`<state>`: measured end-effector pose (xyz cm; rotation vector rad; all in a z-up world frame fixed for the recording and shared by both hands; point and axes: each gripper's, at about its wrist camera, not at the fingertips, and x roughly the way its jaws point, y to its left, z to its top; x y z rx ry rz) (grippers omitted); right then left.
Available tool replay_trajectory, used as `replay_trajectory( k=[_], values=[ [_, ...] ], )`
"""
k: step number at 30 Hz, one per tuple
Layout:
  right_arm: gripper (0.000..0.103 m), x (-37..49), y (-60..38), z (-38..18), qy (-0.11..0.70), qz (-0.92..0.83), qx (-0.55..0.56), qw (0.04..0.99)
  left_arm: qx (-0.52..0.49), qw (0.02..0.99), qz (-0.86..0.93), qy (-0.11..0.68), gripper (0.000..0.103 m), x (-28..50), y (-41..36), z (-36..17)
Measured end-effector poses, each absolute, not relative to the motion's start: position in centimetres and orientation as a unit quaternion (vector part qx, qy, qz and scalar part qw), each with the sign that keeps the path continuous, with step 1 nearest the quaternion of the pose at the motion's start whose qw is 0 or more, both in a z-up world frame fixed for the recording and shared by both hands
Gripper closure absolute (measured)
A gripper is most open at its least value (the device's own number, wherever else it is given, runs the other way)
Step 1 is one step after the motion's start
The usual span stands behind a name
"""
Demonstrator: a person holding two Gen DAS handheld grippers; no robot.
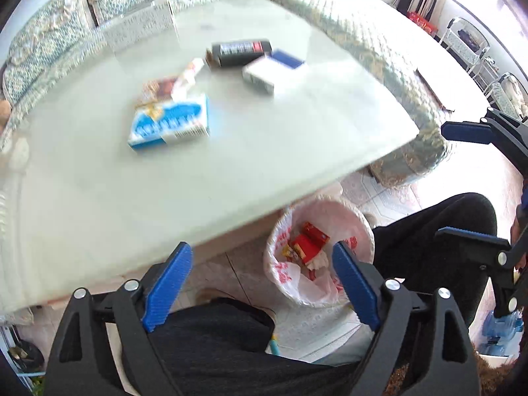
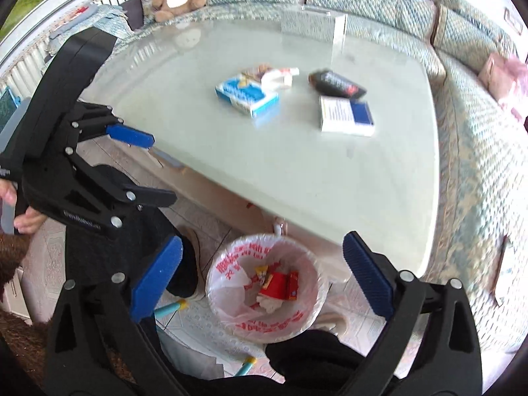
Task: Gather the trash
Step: 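Move both tools back over the table toward the remaining boxes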
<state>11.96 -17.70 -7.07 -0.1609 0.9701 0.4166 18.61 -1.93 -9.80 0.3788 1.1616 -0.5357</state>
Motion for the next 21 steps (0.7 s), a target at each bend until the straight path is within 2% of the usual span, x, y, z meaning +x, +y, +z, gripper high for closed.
replay_trajectory(
  k=[4, 8, 15, 21],
  values=[
    [0.006, 14.2, -18.5, -1.3, 0.423, 0.204, -0.098, 0.877, 0.229, 0.802, -0.256, 0.489, 0.011, 21.0, -0.7, -2.7],
    [0.006, 17.4, -20.3, 2.6, 0.411, 0.217, -0.105, 0.879, 0.310, 0.804, -0.271, 0.429, 0.011, 22.6, -0.3, 0.5],
    [0.006, 23.0, -22.6, 6.1, 0.403, 0.241, -0.114, 0.876, 0.387, 0.743, -0.355, 0.414, 0.011, 24.0, -0.6, 0.4],
    [0.006, 27.5, -23.2, 4.9, 0.419, 0.281, -0.142, 0.852, 0.448, 0.689, -0.386, 0.420, 0.011, 25.6, -2.0, -3.2]
  ],
)
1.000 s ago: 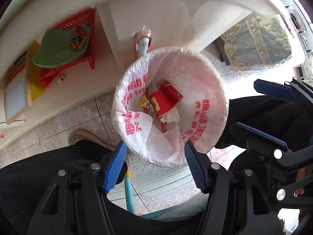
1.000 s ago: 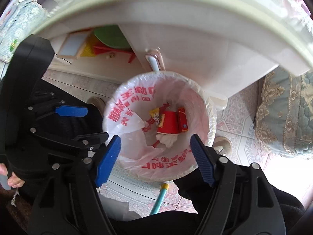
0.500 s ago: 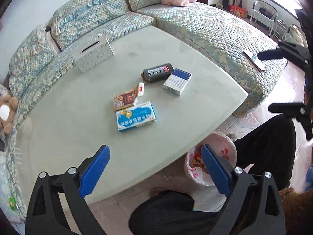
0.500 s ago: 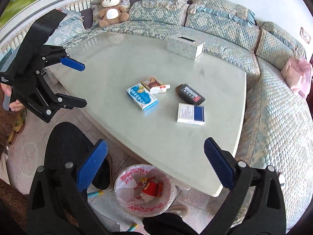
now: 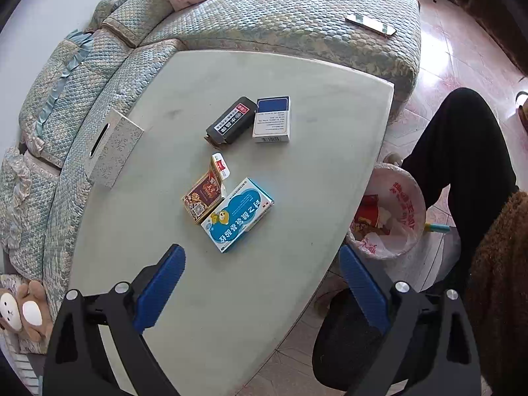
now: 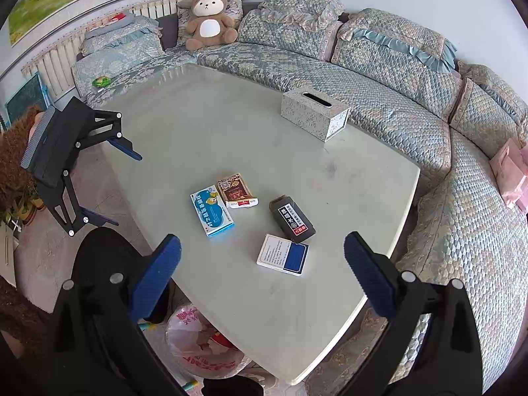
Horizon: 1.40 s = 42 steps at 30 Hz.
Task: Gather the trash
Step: 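Move both tools back over the table toward the remaining boxes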
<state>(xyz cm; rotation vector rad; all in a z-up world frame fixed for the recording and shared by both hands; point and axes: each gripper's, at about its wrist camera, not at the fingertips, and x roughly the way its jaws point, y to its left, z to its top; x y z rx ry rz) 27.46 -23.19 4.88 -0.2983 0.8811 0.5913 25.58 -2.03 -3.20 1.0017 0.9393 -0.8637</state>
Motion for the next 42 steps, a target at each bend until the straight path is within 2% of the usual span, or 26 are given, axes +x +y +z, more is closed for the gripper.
replay_trajectory(
  k=[7, 20, 25, 42],
  values=[
    [0.006, 30.0, -21.5, -0.1, 0.454, 0.317, -0.218, 0.804, 0.480, 0.633, -0.447, 0.413, 0.011, 27.3, -3.9, -7.5],
    [0.006, 34.2, -18.8, -10.8, 0.553, 0.383, -0.258, 0.694, 0.446, 0.580, -0.482, 0.482, 0.011, 34.1, -5.6, -14.6],
    [0.006, 35.5, -18.6, -12.7, 0.566, 0.396, -0.257, 0.676, 0.449, 0.566, -0.477, 0.501, 0.011, 35.7, -5.9, -16.8],
    [0.006, 37.7, -17.7, -17.0, 0.603, 0.402, -0.294, 0.623, 0.444, 0.546, -0.483, 0.520, 0.011, 38.5, -6.7, -19.4]
  ],
)
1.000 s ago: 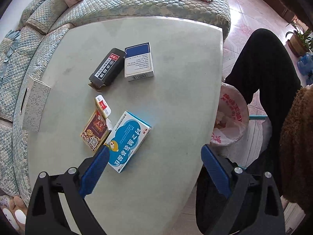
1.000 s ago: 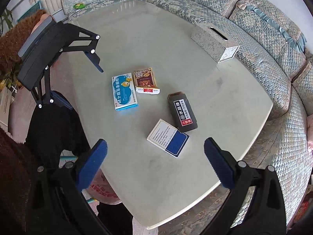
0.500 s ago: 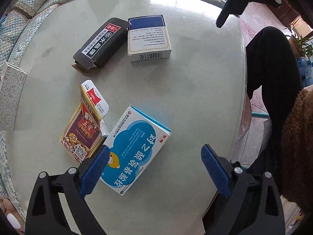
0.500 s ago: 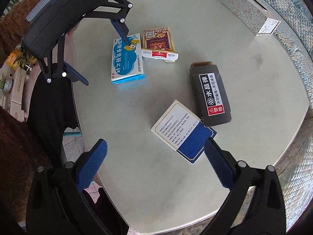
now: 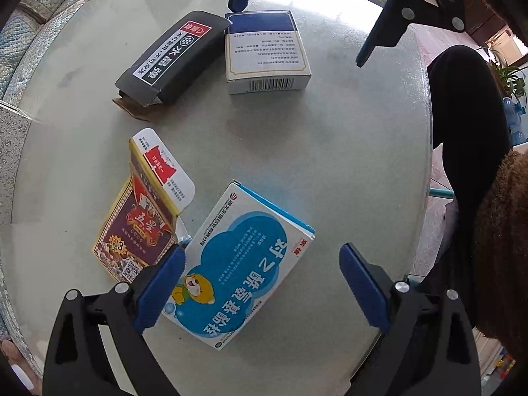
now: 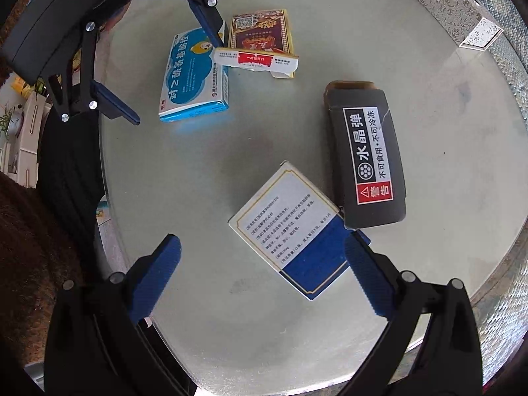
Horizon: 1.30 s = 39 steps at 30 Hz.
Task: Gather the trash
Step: 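Move both tools back over the table toward the remaining boxes, then grasp the blue-white medicine box with the left tool while the right tool grasps the white-blue box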
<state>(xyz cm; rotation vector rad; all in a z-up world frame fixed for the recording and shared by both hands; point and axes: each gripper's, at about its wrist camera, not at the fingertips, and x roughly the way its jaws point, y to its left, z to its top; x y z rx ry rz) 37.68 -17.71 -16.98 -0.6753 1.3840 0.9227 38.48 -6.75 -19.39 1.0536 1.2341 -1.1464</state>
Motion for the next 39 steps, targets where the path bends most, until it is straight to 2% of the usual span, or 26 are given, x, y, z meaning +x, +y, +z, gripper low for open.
replay_trajectory(
  k=[13, 17, 27, 36, 39],
  values=[
    [0.006, 39.1, -18.3, -17.9, 0.607, 0.404, -0.325, 0.602, 0.424, 0.541, -0.496, 0.530, 0.010, 39.6, -6.7, -19.4],
    [0.006, 39.3, -18.6, -17.8, 0.608, 0.407, -0.318, 0.603, 0.431, 0.538, -0.499, 0.525, 0.007, 39.8, -6.5, -19.5],
    [0.006, 39.2, -17.3, -18.8, 0.607, 0.409, -0.343, 0.589, 0.456, 0.521, -0.476, 0.543, 0.007, 38.5, -6.5, -22.0],
    [0.006, 38.1, -15.9, -21.6, 0.616, 0.385, -0.378, 0.574, 0.469, 0.535, -0.467, 0.525, 0.007, 37.7, -6.7, -22.4],
    [0.007, 37.9, -15.9, -21.6, 0.608, 0.376, -0.370, 0.593, 0.464, 0.540, -0.463, 0.528, 0.007, 37.3, -6.5, -22.4]
  ],
)
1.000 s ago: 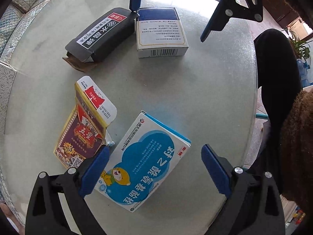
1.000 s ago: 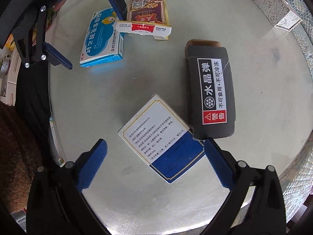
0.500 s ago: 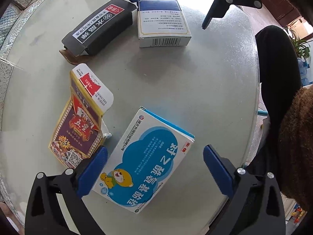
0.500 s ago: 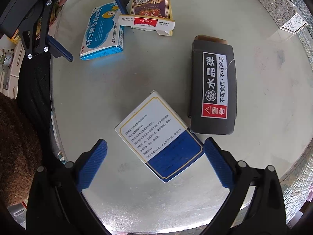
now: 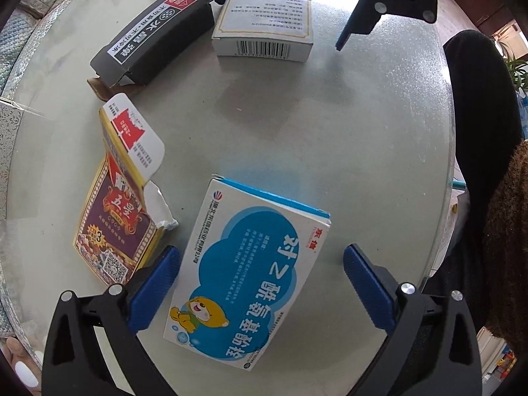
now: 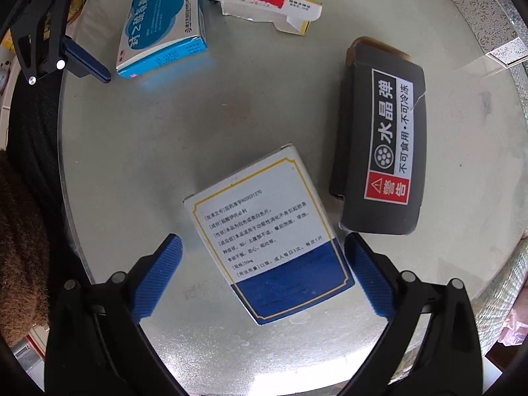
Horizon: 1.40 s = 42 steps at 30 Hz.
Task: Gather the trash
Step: 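Grasp the blue-white medicine box with the left tool while the right tool grasps the white-blue box, then carry the medicine box and white-blue box down over the trash bin with both tools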
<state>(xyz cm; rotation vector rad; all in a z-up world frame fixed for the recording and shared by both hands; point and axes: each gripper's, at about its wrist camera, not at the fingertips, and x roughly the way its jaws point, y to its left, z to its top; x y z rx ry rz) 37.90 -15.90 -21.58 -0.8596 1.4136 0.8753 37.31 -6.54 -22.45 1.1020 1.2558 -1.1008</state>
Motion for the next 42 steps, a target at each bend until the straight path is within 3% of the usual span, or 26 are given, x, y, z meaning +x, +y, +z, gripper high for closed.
replay_trajectory(
  k=[5, 8, 11, 12, 25, 42],
  values=[
    [0.019, 37.9, -16.7, -21.1, 0.605, 0.345, -0.326, 0.639, 0.451, 0.551, -0.453, 0.537, 0.008, 37.5, -6.5, -22.3],
    [0.035, 37.0, -17.1, -20.5, 0.601, 0.334, -0.304, 0.660, 0.445, 0.556, -0.450, 0.538, 0.020, 37.2, -6.2, -21.7],
    [0.036, 36.8, -17.7, -20.3, 0.608, 0.298, -0.262, 0.687, 0.434, 0.566, -0.442, 0.544, 0.037, 36.8, -6.2, -21.2],
    [0.036, 36.6, -17.9, -20.3, 0.613, 0.278, -0.244, 0.699, 0.432, 0.570, -0.434, 0.548, 0.039, 36.7, -6.2, -21.1],
    [0.037, 31.6, -18.6, -17.7, 0.594, 0.128, -0.135, 0.783, 0.360, 0.720, -0.260, 0.534, 0.040, 32.8, -5.8, -19.2],
    [0.037, 20.9, -18.2, -5.6, 0.485, 0.098, -0.130, 0.859, 0.222, 0.806, -0.215, 0.504, 0.041, 24.6, -3.2, -8.0]
  ],
)
